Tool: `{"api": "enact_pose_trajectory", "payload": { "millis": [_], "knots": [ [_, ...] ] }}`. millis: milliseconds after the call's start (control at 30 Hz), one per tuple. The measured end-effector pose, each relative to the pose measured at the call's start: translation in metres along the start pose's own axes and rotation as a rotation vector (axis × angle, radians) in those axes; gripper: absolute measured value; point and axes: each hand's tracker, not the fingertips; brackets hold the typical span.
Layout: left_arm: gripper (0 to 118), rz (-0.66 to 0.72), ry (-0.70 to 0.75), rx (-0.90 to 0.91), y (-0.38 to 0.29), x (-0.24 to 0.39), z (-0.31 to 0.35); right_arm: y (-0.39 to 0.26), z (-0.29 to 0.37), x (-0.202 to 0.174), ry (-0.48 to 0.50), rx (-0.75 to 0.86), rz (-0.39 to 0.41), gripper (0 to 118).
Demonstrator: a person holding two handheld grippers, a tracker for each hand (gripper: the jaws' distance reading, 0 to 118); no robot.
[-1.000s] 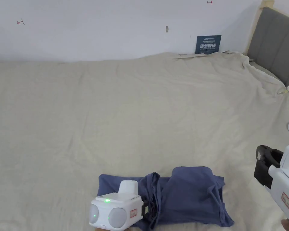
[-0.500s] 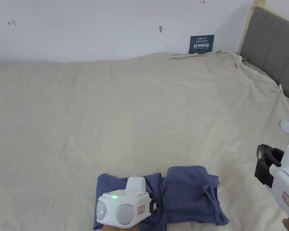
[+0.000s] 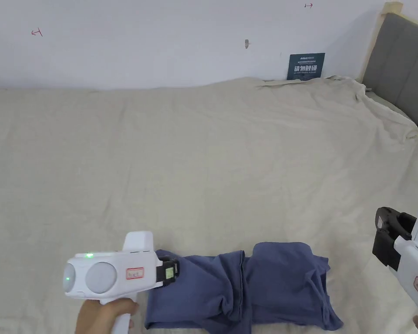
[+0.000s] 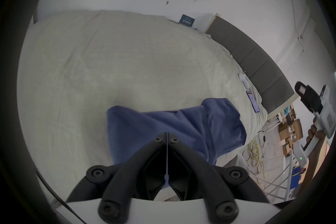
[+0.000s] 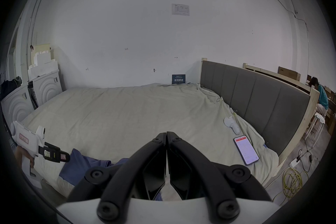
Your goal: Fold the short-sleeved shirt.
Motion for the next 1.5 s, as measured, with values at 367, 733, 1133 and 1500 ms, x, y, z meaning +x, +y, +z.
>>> {"api": "enact_pose_trajectory", "payload": {
  "millis": [367, 733, 1133, 1500],
  "knots": [
    [101, 0.115, 0.032, -0.1, -0.004, -0.055, -0.028, 0.0, -0.002, -0.011, 0.017, -0.014, 0.009, 0],
    [42, 0.045, 0.082, -0.163, -0.012, -0.051, -0.057, 0.0, -0.002, -0.009, 0.003, -0.024, 0.007, 0],
    [4, 0.121, 0.008, -0.142, -0.018, -0.063, -0.046, 0.0, -0.004, -0.008, 0.003, -0.03, 0.002, 0],
    [3, 0.149, 0.048, -0.071, 0.008, -0.096, 0.033, 0.011, -0.003, -0.016, 0.014, -0.008, 0.01, 0]
  ]
}}
